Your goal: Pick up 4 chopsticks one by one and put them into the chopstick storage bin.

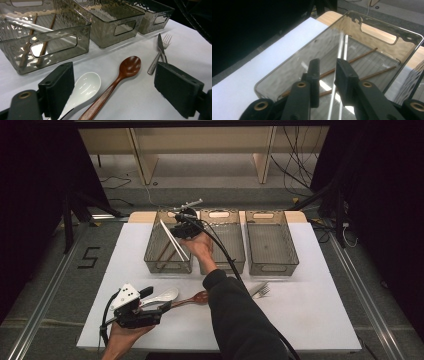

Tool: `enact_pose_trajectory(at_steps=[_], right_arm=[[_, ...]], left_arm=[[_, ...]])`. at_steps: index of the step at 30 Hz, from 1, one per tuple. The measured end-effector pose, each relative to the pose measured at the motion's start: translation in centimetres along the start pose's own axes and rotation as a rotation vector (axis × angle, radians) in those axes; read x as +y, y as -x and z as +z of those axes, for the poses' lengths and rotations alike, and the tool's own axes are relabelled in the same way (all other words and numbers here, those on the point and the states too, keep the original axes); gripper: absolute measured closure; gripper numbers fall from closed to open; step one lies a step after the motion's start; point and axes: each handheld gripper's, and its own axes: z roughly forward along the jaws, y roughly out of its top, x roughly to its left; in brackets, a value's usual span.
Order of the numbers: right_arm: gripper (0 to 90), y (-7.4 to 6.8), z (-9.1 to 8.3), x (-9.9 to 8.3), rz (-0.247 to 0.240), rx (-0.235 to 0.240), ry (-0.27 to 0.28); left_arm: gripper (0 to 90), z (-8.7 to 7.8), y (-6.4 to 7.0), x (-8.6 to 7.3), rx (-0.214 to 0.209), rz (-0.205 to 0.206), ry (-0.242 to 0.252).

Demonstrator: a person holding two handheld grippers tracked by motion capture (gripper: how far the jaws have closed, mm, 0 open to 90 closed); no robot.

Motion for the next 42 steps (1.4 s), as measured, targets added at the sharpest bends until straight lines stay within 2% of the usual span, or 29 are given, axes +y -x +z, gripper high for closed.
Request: enact_pose_trajectory(at_steps=[4,10,14,26,33,42], right_arm=[[67.8,0.1,-1.2,0.3,-0.018,0.008,0.003],[56.5,0.9,-4.3,0.2,-0.020,0.041,0.032],[53.5,1.3,-6.3,-0.3,-0.037,0.065,0.045],[46.9,0.5,-11.1,-3.1,-0.136,0.145,0.035],[44.6,0.4,-13.1,-4.9,-0.179,0.158,0.027],[42.6,0.8,-15.2,-7.5,-0.175,0.166,0.047]], left_arm=[[15.9,0.0,0.0,0.0,0.001,-0.002,0.000],[15.9,0.0,0.0,0.0,0.004,-0.002,-0.003],[15.9,0.0,-0.1,0.0,0.007,-0.002,-0.005],[16.0,0.0,-0.2,-0.1,0.016,-0.003,-0.015],[15.9,0.1,-0.2,-0.1,0.018,-0.001,-0.017],[15.9,0.3,-0.3,-0.2,0.023,-0.006,-0.025]])
